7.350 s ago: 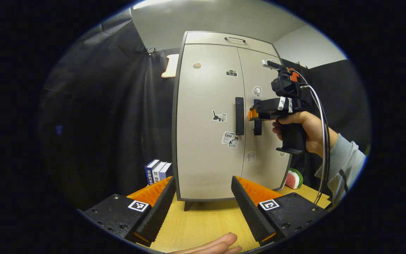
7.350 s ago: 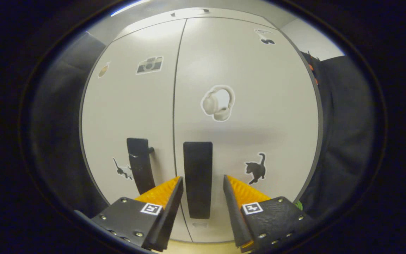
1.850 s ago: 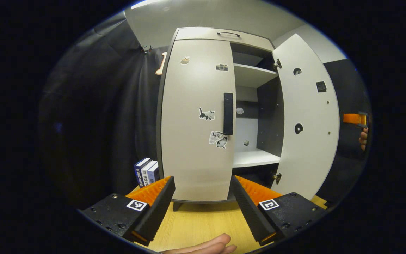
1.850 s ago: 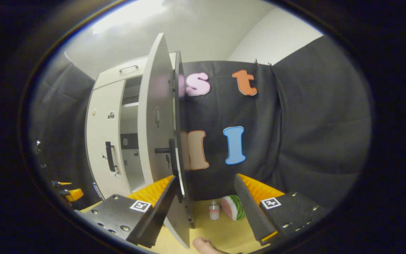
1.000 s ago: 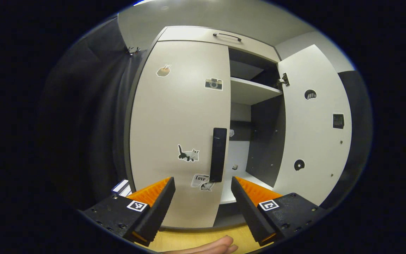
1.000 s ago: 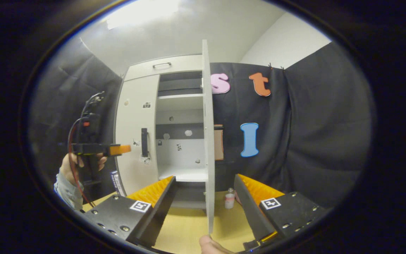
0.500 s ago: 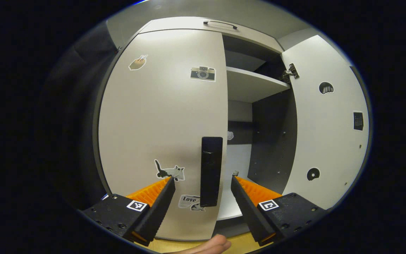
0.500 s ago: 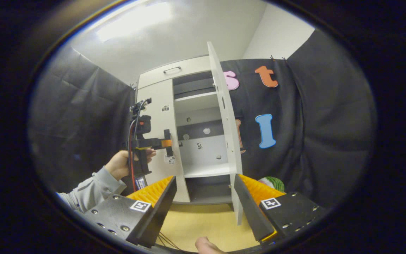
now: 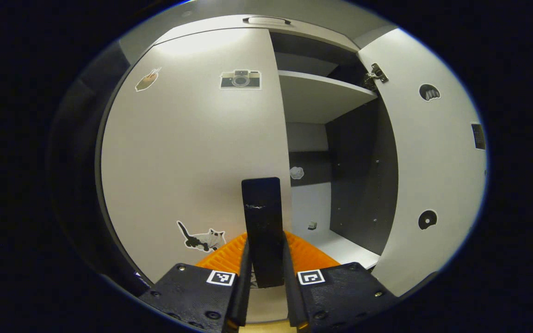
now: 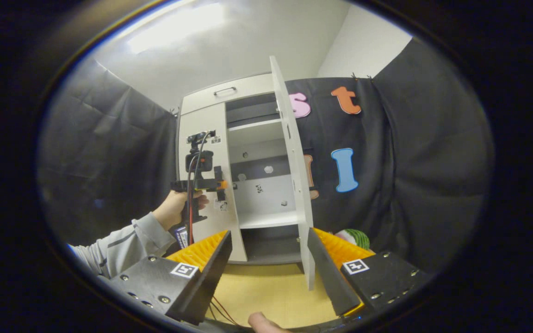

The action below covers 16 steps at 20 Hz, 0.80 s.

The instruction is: Open the right door of the double-door shoe cabinet with the right hand, and open the left door with the left hand.

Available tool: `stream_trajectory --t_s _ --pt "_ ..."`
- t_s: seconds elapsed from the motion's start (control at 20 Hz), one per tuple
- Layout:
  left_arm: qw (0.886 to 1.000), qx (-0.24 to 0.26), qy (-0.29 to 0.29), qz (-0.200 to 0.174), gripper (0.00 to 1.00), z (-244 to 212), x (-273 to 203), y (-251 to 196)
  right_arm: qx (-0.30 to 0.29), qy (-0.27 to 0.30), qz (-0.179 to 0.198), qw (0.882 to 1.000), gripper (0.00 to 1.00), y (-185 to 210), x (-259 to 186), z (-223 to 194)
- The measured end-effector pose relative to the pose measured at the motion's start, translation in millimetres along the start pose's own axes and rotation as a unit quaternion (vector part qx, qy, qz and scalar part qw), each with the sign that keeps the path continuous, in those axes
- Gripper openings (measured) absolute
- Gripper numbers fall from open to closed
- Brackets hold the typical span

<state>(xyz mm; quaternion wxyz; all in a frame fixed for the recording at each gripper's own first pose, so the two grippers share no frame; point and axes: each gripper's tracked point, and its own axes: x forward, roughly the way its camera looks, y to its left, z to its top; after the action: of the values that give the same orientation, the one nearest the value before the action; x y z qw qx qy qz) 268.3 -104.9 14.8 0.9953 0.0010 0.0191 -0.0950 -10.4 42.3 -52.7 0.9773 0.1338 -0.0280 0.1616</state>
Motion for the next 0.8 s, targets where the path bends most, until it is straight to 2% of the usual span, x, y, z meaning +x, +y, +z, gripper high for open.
stream_trajectory --t_s 0.25,0.35,0.65,0.7,0.8 --pt "1.000 -0.001 0.015 -0.011 0.25 -3.5 -5.6 -1.6 -0.007 0.000 -0.026 1.000 0.97 -6.9 -5.0 0.1" --pt "0.999 -0.019 0.024 -0.013 0.21 -3.2 -11.3 -2.6 -0.015 0.000 -0.028 0.999 0.98 -5.0 -11.8 -1.0" --pt "0.998 -0.055 0.028 -0.031 0.19 -4.8 -52.3 1.2 -0.017 0.001 -0.026 1.000 1.00 6.9 -38.2 -6.3" --pt "0.997 -0.060 0.029 -0.034 0.20 -4.1 -60.7 2.7 -0.017 0.005 -0.025 1.000 0.97 6.1 -37.9 -8.9" --pt "0.997 -0.056 0.026 -0.038 0.20 -4.2 -73.6 5.0 -0.018 0.005 -0.026 0.999 0.98 7.3 -39.8 -8.1"
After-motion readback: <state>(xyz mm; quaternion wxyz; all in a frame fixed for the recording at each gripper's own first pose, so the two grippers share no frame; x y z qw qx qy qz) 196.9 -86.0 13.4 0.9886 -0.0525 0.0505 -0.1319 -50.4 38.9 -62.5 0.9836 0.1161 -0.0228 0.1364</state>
